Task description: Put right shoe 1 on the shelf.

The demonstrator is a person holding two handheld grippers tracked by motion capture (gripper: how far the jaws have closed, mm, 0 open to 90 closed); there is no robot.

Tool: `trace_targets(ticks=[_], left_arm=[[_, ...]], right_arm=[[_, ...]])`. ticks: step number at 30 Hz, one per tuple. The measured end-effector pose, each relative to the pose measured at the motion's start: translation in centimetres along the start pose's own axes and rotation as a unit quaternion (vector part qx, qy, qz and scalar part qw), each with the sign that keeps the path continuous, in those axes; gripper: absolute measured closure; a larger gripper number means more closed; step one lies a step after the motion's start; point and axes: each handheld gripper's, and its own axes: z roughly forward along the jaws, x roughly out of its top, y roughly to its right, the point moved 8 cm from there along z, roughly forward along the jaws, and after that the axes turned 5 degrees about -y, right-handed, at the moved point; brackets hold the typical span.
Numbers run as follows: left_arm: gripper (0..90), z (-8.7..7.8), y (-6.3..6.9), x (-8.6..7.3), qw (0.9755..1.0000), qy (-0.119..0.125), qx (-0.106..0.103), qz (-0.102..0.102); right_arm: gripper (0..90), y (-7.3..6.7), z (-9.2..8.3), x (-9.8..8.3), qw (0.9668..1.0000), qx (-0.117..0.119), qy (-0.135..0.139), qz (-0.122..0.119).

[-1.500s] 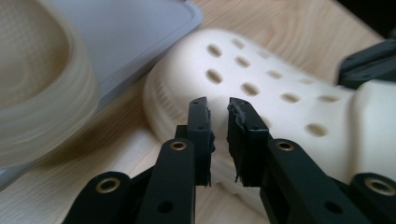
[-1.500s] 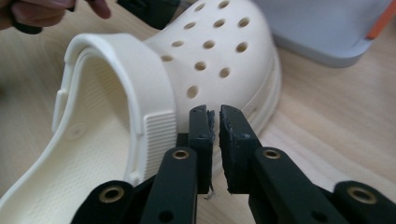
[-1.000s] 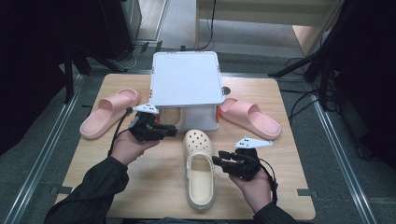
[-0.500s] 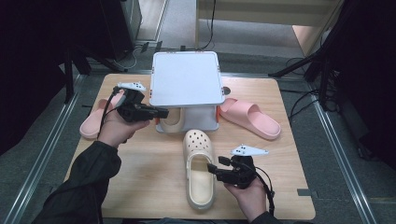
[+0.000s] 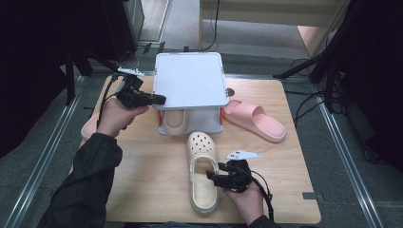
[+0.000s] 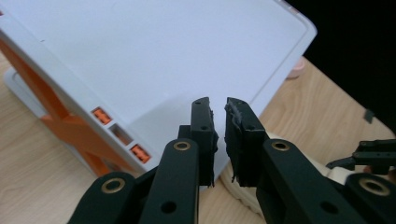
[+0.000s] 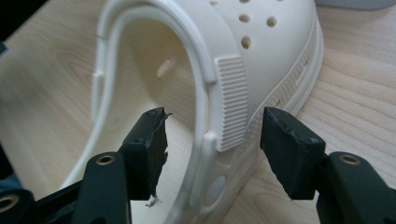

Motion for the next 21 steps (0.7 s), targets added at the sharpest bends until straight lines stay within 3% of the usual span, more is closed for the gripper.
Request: trace_targets(ticks=[5,9,12,15,17,21], left_arm=[[81.6,-0.2,-0.4,-0.1,0.9999,0.009,-0.008,-0.004],[81.5,-0.2,-0.4,-0.2,0.9999,0.01,-0.007,-0.001],[81.6,-0.3,-0.5,-0.2,0.9999,0.011,-0.005,-0.001],[81.6,-0.3,-0.4,-0.2,0.9999,0.011,-0.007,-0.002],[81.7,-0.3,-0.4,-0.3,0.9999,0.01,-0.004,0.001],[81.7,-0.3,-0.4,-0.3,1.0,0.009,0.0,0.003]], right_arm=[[45.9,0.6,1.0,0.2,0.9995,-0.032,0.002,-0.004],[48.3,0.8,1.2,0.2,0.9995,-0.028,0.007,0.015],[50.9,0.9,1.2,0.3,0.9994,-0.031,0.008,0.017],[60.2,1.0,1.0,0.5,0.9992,-0.032,0.016,0.02],[66.3,1.1,0.8,0.7,0.9989,-0.041,0.021,0.009],[72.2,1.5,0.5,1.0,0.9982,-0.056,0.02,0.005]])
